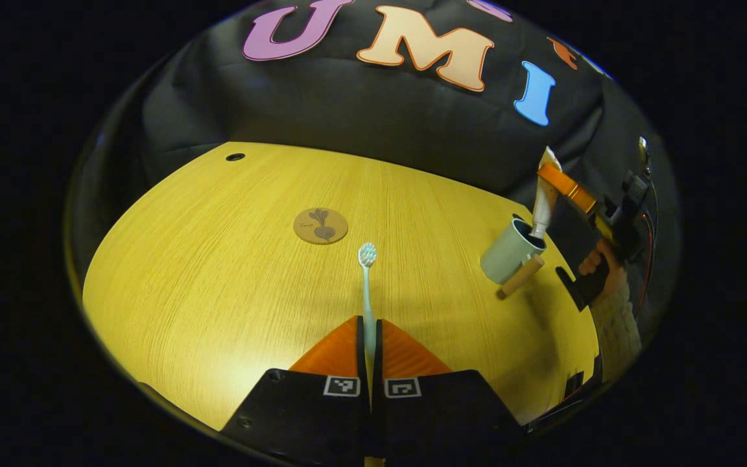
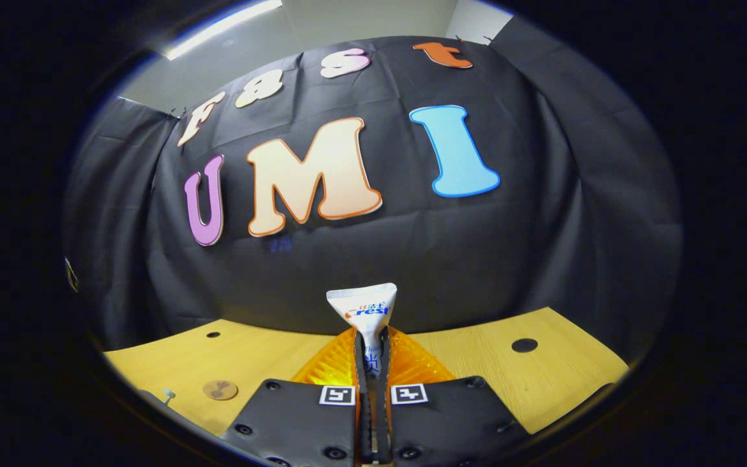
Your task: Put the toothbrush and toothpaste on the desktop into the cup, then pick up the cup and place it on the coaster on the desktop.
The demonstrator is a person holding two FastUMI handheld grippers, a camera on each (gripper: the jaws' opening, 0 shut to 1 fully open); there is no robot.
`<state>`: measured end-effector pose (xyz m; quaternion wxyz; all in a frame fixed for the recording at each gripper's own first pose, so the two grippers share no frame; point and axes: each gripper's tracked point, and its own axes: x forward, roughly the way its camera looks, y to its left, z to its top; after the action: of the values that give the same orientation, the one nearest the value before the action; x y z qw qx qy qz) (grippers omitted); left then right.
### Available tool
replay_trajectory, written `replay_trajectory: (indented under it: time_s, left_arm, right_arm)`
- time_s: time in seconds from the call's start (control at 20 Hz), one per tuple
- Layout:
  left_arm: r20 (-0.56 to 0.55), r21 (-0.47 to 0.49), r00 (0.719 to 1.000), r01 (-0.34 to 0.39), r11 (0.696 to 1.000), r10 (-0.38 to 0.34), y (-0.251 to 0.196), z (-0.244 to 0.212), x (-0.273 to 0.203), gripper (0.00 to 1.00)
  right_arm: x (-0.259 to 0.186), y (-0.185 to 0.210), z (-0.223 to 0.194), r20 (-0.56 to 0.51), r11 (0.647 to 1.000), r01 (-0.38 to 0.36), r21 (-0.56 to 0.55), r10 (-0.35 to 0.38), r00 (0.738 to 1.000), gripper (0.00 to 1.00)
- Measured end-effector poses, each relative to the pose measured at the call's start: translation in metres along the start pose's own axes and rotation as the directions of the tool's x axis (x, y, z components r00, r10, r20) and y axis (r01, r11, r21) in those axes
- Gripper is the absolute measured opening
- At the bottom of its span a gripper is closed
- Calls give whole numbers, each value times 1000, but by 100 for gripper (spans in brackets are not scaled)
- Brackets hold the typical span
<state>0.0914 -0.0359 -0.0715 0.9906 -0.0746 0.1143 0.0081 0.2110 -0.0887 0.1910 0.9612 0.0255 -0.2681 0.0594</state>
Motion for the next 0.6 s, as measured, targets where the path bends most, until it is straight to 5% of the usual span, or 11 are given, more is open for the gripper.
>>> replay_trajectory:
  time_s: [0.6]
  left_arm:
    - [-14, 20, 1000, -8, 1000, 8, -6, -15, -2, 0]
  right_arm:
    - [-12, -7, -50, -56, 999, 38, 9, -38, 998, 11]
